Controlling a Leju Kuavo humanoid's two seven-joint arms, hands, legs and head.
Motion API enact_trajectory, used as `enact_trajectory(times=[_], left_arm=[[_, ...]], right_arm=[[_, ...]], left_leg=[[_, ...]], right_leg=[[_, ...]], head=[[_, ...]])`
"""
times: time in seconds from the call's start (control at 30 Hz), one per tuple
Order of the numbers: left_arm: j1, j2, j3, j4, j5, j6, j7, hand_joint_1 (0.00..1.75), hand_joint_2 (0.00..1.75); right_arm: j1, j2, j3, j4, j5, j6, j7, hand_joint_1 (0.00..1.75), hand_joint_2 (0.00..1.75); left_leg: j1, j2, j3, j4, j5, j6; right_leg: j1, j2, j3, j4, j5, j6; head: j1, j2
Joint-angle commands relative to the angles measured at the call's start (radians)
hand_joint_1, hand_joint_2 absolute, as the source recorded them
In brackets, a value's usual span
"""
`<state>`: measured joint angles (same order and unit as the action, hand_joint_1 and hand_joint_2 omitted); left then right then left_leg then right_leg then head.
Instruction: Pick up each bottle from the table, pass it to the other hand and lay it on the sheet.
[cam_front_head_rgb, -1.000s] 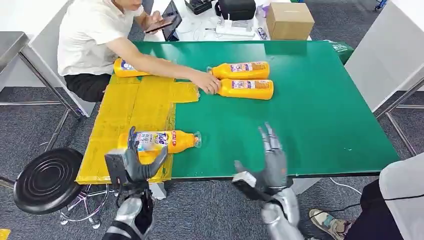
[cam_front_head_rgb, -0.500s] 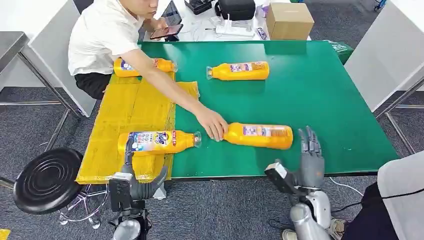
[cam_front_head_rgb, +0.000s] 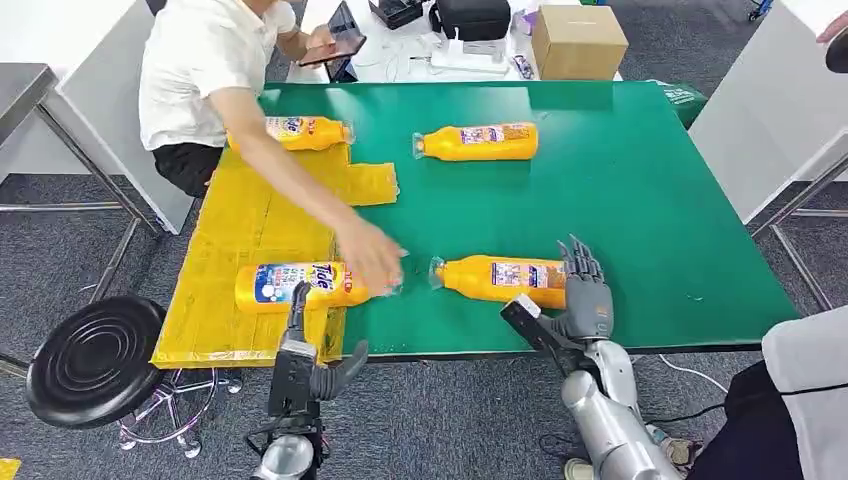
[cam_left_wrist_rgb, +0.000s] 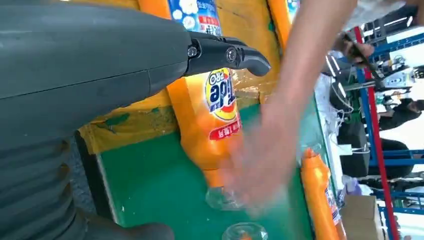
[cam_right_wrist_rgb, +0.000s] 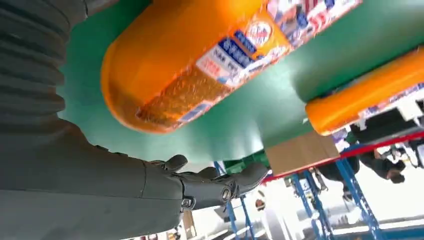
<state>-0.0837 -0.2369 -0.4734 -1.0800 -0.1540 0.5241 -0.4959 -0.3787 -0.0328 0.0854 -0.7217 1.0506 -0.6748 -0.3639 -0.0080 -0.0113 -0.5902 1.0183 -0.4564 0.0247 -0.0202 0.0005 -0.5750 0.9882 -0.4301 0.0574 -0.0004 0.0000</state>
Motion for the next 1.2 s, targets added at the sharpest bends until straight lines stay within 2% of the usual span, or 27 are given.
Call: enact_trajectory(times=[0.03,0.53,0.6,0.77,0.93,0.97,1.0,1.13,1.2], left_arm=[[-0.073,0.002,-0.072,0.106,-0.037,0.026,-0.005,0.00,1.75],[-0.079,0.002,-0.079,0.114,-0.037,0.025,0.000,0.00,1.75],[-0.080,0.004,-0.086,0.116,-0.032,0.018,0.006,0.00,1.75],[-0.075,0.013,-0.100,0.085,-0.011,-0.023,0.052,0.00,1.75],[-0.079,0.018,-0.106,0.059,0.040,-0.121,0.148,0.00,1.75],[-0.077,0.018,-0.101,0.053,0.077,-0.161,0.176,0.00,1.75],[-0.063,0.017,-0.100,0.029,0.125,-0.223,0.223,0.00,1.75],[-0.053,0.031,-0.116,-0.005,0.132,-0.232,0.266,0.00,1.75],[-0.058,0.033,-0.115,-0.005,0.157,-0.256,0.295,0.00,1.75]], right_arm=[[-0.141,0.003,0.103,0.220,0.006,0.055,0.040,0.00,1.75],[-0.154,0.008,0.116,0.249,0.010,0.049,0.044,0.00,1.75],[-0.166,0.011,0.124,0.277,0.003,0.088,0.055,0.00,1.75],[-0.206,-0.004,0.166,0.326,0.043,0.218,0.205,0.00,1.75],[-0.249,-0.020,0.209,0.334,0.084,0.288,0.298,0.00,1.75],[-0.258,-0.020,0.220,0.341,0.098,0.320,0.328,0.00,1.75],[-0.275,-0.019,0.242,0.351,0.119,0.409,0.376,0.00,1.75],[-0.279,-0.025,0.259,0.342,0.130,0.444,0.418,0.00,1.75],[-0.293,-0.029,0.271,0.353,0.140,0.499,0.450,0.00,1.75]], left_leg=[[0.000,0.003,0.002,0.000,0.000,-0.001],[0.001,0.002,0.002,0.000,0.000,-0.001],[0.001,0.002,0.003,0.000,0.000,-0.002],[0.000,0.001,0.002,0.000,0.000,-0.001],[0.001,0.001,0.004,0.000,0.000,-0.002],[0.000,0.000,0.004,0.000,0.000,-0.001],[0.001,0.001,0.005,0.000,0.000,-0.002],[0.001,0.002,0.006,0.000,0.000,-0.001],[0.001,0.001,0.008,-0.001,0.001,-0.002]], right_leg=[[0.000,0.002,0.001,0.000,0.001,-0.002],[0.001,0.001,0.002,-0.001,0.000,-0.002],[0.001,0.001,0.003,-0.001,0.000,-0.002],[0.001,0.001,0.001,0.000,0.000,-0.002],[0.001,0.000,0.003,-0.001,0.000,-0.002],[0.001,0.000,0.003,0.000,0.000,-0.002],[0.001,0.000,0.004,-0.001,0.001,-0.002],[0.001,0.001,0.006,-0.001,0.001,-0.002],[0.001,-0.001,0.007,-0.002,0.001,-0.003]], head=[[0.000,0.000],[0.000,0.000],[0.000,0.000],[0.000,0.000],[0.000,0.000],[0.000,0.000],[0.000,0.000],[0.000,0.000],[0.000,0.000]])
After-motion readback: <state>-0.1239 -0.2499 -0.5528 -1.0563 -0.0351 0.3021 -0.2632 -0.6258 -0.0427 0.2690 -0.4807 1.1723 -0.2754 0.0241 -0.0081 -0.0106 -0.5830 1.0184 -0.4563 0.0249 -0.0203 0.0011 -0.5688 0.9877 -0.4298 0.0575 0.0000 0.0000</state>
